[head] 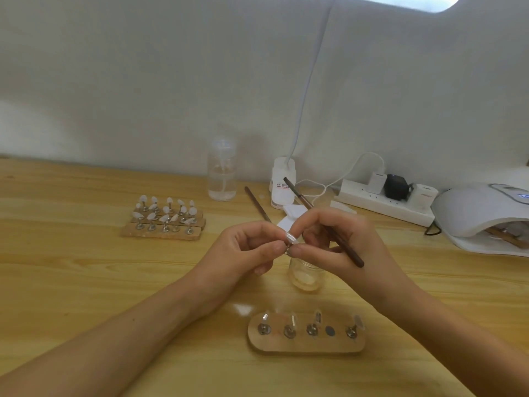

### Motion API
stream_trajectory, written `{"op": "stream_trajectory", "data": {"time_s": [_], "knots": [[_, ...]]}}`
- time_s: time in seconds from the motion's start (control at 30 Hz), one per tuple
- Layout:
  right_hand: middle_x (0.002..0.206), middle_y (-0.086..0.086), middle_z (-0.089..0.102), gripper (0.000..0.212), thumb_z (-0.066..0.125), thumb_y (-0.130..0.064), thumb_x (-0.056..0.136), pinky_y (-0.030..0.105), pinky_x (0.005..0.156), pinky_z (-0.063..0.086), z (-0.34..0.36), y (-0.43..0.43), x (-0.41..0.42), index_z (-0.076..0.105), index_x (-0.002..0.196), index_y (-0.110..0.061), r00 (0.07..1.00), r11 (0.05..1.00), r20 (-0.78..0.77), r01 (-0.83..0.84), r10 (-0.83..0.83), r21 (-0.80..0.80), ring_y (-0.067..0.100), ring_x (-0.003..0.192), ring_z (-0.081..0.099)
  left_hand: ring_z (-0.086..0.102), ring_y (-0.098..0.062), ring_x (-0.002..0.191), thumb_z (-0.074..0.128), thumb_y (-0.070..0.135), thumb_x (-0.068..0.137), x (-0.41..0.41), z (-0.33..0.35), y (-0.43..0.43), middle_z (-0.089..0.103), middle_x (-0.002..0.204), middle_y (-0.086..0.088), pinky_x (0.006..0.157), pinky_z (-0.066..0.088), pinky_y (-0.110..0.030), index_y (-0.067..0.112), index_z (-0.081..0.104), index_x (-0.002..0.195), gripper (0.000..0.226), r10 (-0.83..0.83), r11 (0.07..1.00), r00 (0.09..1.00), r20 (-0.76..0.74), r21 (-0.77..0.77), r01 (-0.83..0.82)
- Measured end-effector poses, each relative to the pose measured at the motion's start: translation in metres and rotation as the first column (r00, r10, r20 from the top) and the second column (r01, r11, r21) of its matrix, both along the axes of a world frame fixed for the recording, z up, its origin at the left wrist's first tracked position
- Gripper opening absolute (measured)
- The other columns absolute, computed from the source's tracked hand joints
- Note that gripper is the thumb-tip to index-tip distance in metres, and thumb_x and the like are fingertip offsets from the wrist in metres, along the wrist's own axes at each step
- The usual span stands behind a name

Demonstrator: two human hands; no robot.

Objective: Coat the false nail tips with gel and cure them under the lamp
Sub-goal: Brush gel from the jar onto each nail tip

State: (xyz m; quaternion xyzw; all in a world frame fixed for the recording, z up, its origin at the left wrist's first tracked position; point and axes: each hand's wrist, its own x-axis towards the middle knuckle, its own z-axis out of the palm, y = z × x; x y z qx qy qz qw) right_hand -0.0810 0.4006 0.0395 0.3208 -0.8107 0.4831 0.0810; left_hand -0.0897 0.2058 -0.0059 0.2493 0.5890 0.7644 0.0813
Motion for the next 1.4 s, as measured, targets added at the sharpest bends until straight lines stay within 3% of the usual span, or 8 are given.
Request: {"op": "stream_trajectory", "data": {"time_s": [0.2,0.3,0.4,0.77,0.93,1.1,1.23,1.4], "knots": [[0.068,0.006,0.053,0.018,0.071,-0.036,0.078,0.015,0.057,0.04,0.0,0.001,0.009,0.071,0.085,-0.019,1.0,1.0,0.014,0.019,-0.019,-0.006,0.018,0.062,0.049,0.046,-0.005,0.054,0.061,0.032,0.089,0.002,0.002,0.002,0.07,0.077,0.007,0.057,0.042,-0.013,0.024,0.076,0.087,0.018,0.045,0.998,0.999,0.006,-0.04,-0.045],[0.069,0.003,0.056,0.013,0.072,-0.036,0.08,0.014,0.056,0.039,-0.005,0.02,0.025,0.071,0.085,-0.024,0.997,0.998,0.035,0.062,-0.062,0.004,0.013,0.06,0.049,0.045,-0.008,0.052,0.051,0.041,0.093,0.0,0.001,0.004,0.069,0.076,-0.003,0.052,0.04,-0.015,0.022,0.071,0.073,0.034,0.134,0.991,0.986,0.103,-0.004,-0.135],[0.066,-0.007,0.054,0.013,0.076,-0.042,0.081,0.011,0.057,0.037,-0.015,0.042,0.046,0.07,0.082,-0.031,0.993,0.994,0.07,0.094,-0.097,0.05,0.003,0.06,0.048,0.044,-0.008,0.05,0.051,0.038,0.089,-0.003,-0.001,0.004,0.063,0.066,-0.003,0.049,0.039,-0.015,0.021,0.066,0.063,0.035,0.17,0.985,0.974,0.153,0.013,-0.174],[0.076,-0.006,0.047,0.022,0.068,-0.055,0.073,0.018,0.066,0.034,-0.041,0.047,0.062,0.07,0.081,-0.035,0.974,0.951,0.051,0.205,-0.222,0.231,0.016,0.077,0.048,0.044,-0.008,0.048,0.043,0.023,0.102,-0.002,0.001,0.008,0.063,0.065,-0.004,0.049,0.04,-0.014,0.016,0.064,0.066,0.043,0.209,0.978,0.963,0.169,-0.022,-0.208],[0.072,-0.01,0.045,0.011,0.081,-0.034,0.08,0.022,0.067,0.031,-0.043,0.047,0.061,0.071,0.082,-0.032,0.97,0.947,0.057,0.219,-0.238,0.234,0.013,0.073,0.048,0.045,-0.008,0.049,0.043,0.023,0.102,-0.001,0.002,0.008,0.063,0.066,-0.004,0.05,0.041,-0.014,0.019,0.066,0.063,0.046,0.187,0.982,0.969,0.16,-0.037,-0.183],[0.072,-0.014,0.047,0.022,0.082,-0.046,0.073,0.019,0.067,0.032,-0.04,0.057,0.064,0.071,0.087,-0.034,0.962,0.943,0.08,0.235,-0.26,0.236,0.01,0.071,0.049,0.042,-0.007,0.048,0.043,0.022,0.102,-0.001,0.002,0.007,0.057,0.061,-0.002,0.05,0.041,-0.014,0.017,0.061,0.061,0.046,0.171,0.985,0.973,0.155,-0.058,-0.163],[0.068,-0.013,0.049,0.021,0.074,-0.045,0.068,0.017,0.062,0.032,-0.041,0.062,0.064,0.068,0.074,-0.026,0.964,0.959,0.11,0.22,-0.241,0.179,0.007,0.065,0.046,0.041,-0.008,0.048,0.042,0.022,0.103,-0.001,0.003,0.008,0.056,0.06,-0.001,0.051,0.041,-0.014,0.017,0.059,0.06,0.046,0.173,0.984,0.973,0.152,-0.077,-0.163],[0.066,-0.008,0.048,0.026,0.081,-0.05,0.073,0.027,0.064,0.033,-0.04,0.063,0.063,0.065,0.07,-0.03,0.97,0.935,-0.085,0.243,-0.228,0.257,0.011,0.065,0.047,0.041,-0.008,0.05,0.042,0.024,0.103,0.0,0.003,0.008,0.056,0.061,-0.002,0.053,0.042,-0.014,0.013,0.057,0.064,0.043,0.176,0.981,0.974,0.141,-0.112,-0.161]]}}
